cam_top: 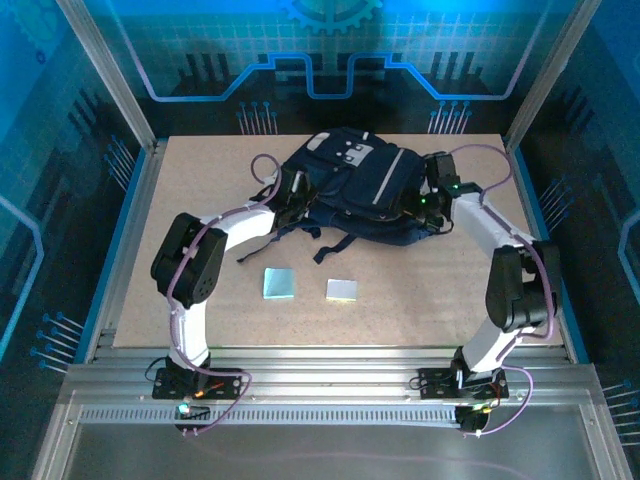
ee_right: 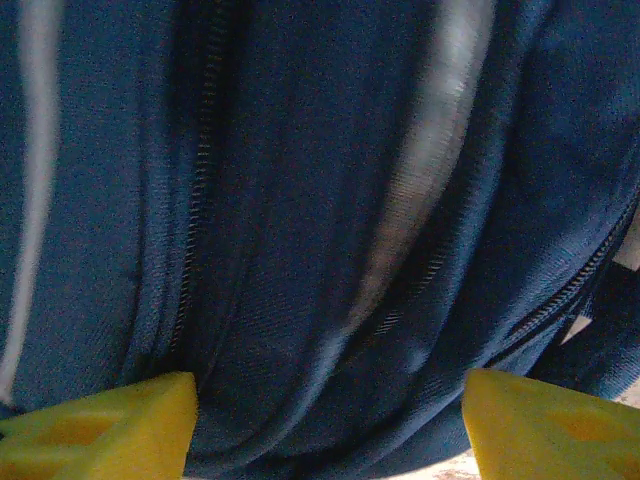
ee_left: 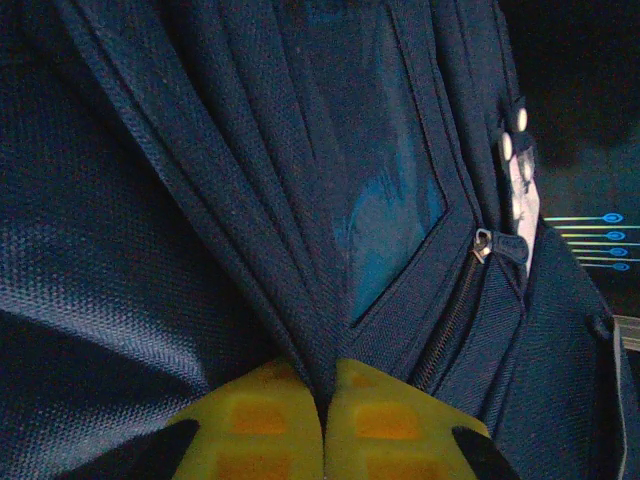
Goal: Pack the student bag
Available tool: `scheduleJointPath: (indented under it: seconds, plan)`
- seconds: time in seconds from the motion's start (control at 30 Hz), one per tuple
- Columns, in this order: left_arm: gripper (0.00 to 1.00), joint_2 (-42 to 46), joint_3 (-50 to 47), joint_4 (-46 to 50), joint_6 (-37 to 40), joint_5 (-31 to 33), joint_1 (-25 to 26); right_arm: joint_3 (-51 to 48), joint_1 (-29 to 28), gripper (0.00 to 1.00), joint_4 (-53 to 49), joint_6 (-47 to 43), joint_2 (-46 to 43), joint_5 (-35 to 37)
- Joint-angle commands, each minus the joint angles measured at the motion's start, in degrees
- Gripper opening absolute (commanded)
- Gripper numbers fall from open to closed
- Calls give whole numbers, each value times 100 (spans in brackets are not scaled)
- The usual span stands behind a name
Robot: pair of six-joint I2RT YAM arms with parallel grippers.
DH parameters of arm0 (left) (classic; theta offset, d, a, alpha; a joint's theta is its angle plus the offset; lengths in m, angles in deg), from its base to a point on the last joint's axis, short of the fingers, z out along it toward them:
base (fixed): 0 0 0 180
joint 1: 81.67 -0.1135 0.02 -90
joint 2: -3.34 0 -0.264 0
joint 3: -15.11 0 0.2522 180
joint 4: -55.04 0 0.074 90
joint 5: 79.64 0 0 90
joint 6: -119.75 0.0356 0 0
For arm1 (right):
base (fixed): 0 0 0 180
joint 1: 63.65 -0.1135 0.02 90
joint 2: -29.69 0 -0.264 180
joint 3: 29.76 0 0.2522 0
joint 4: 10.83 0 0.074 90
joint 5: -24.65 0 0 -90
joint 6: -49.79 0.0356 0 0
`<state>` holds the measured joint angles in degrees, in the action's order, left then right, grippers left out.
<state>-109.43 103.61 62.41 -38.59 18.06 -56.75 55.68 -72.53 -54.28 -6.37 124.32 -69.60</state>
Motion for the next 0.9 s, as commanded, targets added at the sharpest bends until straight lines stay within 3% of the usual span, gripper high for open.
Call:
scheduleJointPath:
  seconds: [0.0, 0.2, 0.3, 0.37, 0.47, 0.7, 0.87]
  plan:
    - [0, 325, 231, -611, -263, -645, 315, 318, -459, 74, -393, -464, -710, -207]
    - [0, 409, 320, -946, -503, -489, 390, 74, -1110, 69, -360, -459, -1288, -306]
    - [0, 498, 273, -1080, -641, -491, 429, -147, -1429, 58, 265, -251, -1182, -563]
    - [0, 620, 201, -1152, -645, -460, 446, -200, -1620, 47, 512, -172, -973, -322]
    - [0, 842, 101, -1119, -552, -347, 450, -260, -1711, 43, 750, -42, -638, -43]
    - [0, 1142, -75, -1090, -469, -260, 453, -276, -1883, 45, 1160, 238, 107, 288]
    - [0, 1243, -215, -1190, -554, -390, 476, 48, -1880, 55, 1135, 236, 521, 1274]
